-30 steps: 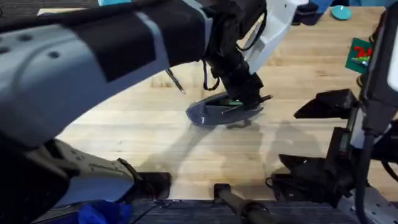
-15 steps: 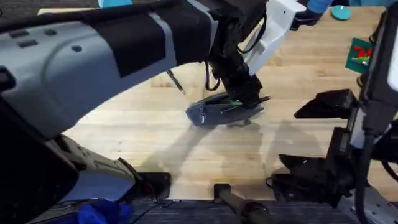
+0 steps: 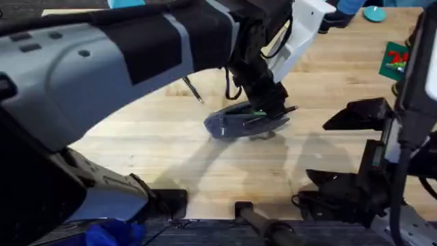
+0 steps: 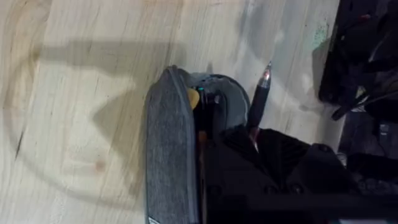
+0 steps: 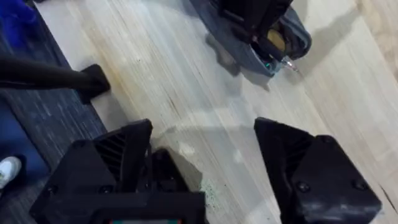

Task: Unzip the bag, pick up the pens from the table one at a time and place them inside, then zip the bag closed.

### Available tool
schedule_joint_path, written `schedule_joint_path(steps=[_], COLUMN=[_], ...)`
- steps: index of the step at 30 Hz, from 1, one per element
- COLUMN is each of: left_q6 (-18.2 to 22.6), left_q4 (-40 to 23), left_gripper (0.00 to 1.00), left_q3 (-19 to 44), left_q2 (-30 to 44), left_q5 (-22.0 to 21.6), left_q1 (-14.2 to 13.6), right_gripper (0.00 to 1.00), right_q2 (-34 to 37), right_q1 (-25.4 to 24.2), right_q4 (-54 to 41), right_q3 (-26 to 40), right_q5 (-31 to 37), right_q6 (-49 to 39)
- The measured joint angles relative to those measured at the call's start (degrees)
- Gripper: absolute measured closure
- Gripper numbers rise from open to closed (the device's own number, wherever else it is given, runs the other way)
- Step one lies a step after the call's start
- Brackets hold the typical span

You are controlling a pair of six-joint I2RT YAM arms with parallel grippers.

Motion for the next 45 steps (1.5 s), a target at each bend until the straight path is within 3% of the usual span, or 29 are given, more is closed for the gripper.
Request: schedule_joint_path(steps=[14,45], left_q6=[0.0,2.8], left_q4=[-6.8,-7.1], left_gripper=[0.958,0.958], left_q3=[13.4,13.7], left_q2=[0.0,1.3], left_q5=[1.1,-0.9], left_q1=[0.0,0.0], right_gripper=[0.004,0.005], right_q2=[0.0,0.0], right_q1=[0.0,0.0], right_q4=[0.0,0.0], right_q3=[0.0,0.0], right_q5=[0.0,0.0], right_q6=[0.2,0.2])
